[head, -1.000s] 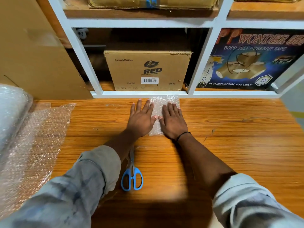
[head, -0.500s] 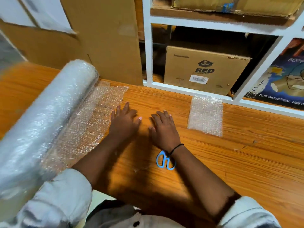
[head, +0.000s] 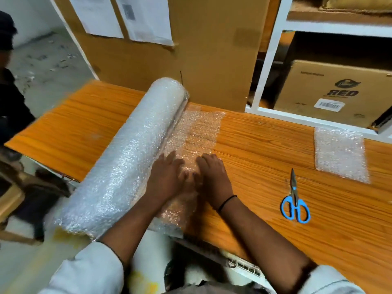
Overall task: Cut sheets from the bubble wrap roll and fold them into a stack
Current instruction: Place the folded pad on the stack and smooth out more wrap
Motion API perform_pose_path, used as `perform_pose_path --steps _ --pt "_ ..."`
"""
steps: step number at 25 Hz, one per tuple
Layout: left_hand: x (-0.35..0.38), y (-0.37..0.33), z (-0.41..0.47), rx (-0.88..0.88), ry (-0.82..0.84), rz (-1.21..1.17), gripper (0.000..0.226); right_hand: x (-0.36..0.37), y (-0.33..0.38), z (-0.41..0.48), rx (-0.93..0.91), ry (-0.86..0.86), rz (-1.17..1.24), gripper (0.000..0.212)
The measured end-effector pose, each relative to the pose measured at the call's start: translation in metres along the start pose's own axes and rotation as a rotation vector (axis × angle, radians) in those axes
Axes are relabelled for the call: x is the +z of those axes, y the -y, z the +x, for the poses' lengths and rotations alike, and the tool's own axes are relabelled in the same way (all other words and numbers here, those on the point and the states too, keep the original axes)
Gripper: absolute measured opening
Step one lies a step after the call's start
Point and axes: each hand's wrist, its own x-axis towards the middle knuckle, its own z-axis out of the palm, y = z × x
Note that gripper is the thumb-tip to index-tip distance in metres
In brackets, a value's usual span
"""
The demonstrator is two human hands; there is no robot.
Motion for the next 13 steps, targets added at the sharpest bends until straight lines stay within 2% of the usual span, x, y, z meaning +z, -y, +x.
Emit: perform_pose_path --steps 4,6,9,13 --pt "0.006 0.044 0.009 0.133 0.029 -0.051 0.054 0.029 0.051 0.023 0.112 0.018 -0.08 0.056" --pt "0.005 0.054 0.008 0.139 -0.005 -0.04 0.052 0.037 0.06 0.025 0.163 0.065 -0.144 0.065" --pt "0.004 0.073 0.007 0.176 -0.019 -0.009 0.063 0.044 0.062 0.02 0.224 0.099 -0.23 0.08" --pt "0.004 0.087 0.009 0.233 0.036 0.046 0.074 0.039 0.052 0.009 0.271 0.1 -0.244 0.081"
